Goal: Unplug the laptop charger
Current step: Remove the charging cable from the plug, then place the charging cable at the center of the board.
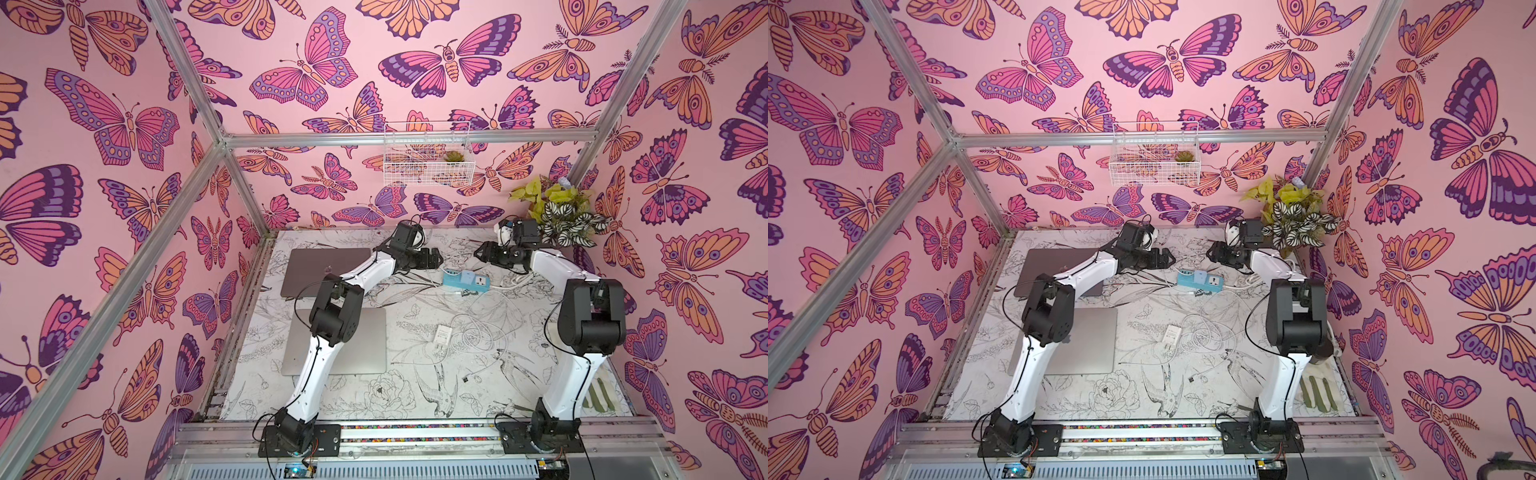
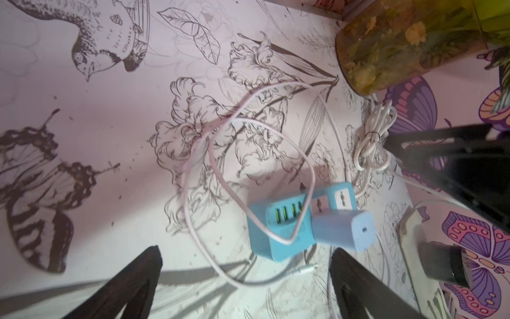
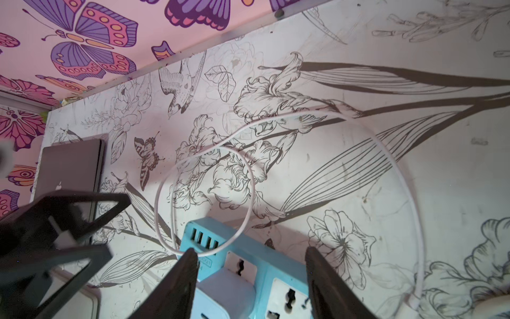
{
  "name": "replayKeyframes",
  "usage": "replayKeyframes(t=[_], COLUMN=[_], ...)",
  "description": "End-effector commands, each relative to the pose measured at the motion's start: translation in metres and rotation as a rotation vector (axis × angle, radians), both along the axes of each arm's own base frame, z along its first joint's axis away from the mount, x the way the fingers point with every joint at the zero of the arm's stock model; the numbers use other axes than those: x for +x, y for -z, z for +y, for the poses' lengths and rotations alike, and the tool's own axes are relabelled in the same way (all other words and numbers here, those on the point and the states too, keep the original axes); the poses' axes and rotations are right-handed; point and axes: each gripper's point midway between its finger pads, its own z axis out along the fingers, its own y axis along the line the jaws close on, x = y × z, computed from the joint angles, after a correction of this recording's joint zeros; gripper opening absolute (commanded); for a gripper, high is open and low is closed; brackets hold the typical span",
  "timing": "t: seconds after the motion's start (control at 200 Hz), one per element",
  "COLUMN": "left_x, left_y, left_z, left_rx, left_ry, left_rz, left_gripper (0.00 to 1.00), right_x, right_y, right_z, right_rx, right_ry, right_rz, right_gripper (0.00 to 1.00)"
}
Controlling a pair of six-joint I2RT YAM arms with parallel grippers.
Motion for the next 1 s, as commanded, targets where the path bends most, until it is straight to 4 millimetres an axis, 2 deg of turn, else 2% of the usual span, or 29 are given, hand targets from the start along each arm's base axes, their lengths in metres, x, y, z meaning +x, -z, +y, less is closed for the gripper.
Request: replayKeyframes(t=[0.0, 0.075, 0.205, 0.3, 0.321, 0.376, 0.426, 0.476, 0.496, 0.536, 0.561, 0.636, 0.751, 0.861, 0.992], left_x=[-0.009, -0.005, 0.0, 0.001, 0.001, 0.0, 0.001, 0.003, 0.004, 0.007, 0.008, 0.013, 0.019, 0.018, 0.011], left_y=[0.012, 0.018, 0.029, 0.036, 0.038, 0.041, 0.046, 0.046, 0.046, 0.048, 0.047, 0.044, 0.026, 0.015, 0.013], left_z=[-0.034, -0.044, -0.052, -0.052, -0.051, -0.05, -0.046, -0.04, -0.036, -0.028, -0.023, -0.005, 0.021, 0.053, 0.097], left_rx=[-0.106, -0.127, -0.15, -0.146, -0.144, -0.133, -0.115, -0.098, -0.089, -0.071, -0.062, -0.051, -0.072, -0.066, -0.018], left_ry=[0.067, 0.084, 0.1, 0.101, 0.101, 0.107, 0.096, 0.082, 0.071, 0.046, 0.03, -0.016, -0.088, -0.177, -0.318], left_rz=[0.096, 0.095, 0.105, 0.108, 0.109, 0.103, 0.101, 0.091, 0.089, 0.086, 0.082, 0.067, 0.023, 0.008, 0.009], left_gripper=[0.97, 0.95, 0.85, 0.68, 0.62, 0.35, 0.27, 0.1, 0.06, 0.04, 0.0, 0.0, 0.0, 0.0, 0.0], right_x=[0.001, -0.003, -0.006, -0.007, -0.007, -0.006, -0.006, -0.007, -0.007, -0.008, -0.008, -0.01, -0.01, -0.009, -0.009], right_y=[-0.04, -0.039, -0.036, -0.038, -0.039, -0.04, -0.039, -0.037, -0.037, -0.034, -0.035, -0.032, -0.031, -0.032, -0.029], right_z=[0.006, 0.007, 0.004, 0.003, 0.003, 0.004, 0.006, 0.007, 0.008, 0.008, 0.008, 0.008, 0.008, 0.01, 0.01], right_rx=[0.032, 0.032, 0.013, 0.013, 0.014, 0.021, 0.028, 0.037, 0.04, 0.043, 0.043, 0.043, 0.047, 0.049, 0.048], right_ry=[-0.008, -0.01, -0.001, 0.002, 0.003, 0.0, -0.004, -0.008, -0.008, -0.011, -0.011, -0.011, -0.009, -0.012, -0.013], right_rz=[-0.123, -0.127, -0.115, -0.12, -0.123, -0.125, -0.12, -0.113, -0.112, -0.105, -0.106, -0.104, -0.102, -0.102, -0.1], right_gripper=[0.63, 0.63, 0.62, 0.61, 0.61, 0.61, 0.61, 0.6, 0.6, 0.59, 0.59, 0.59, 0.58, 0.58, 0.57])
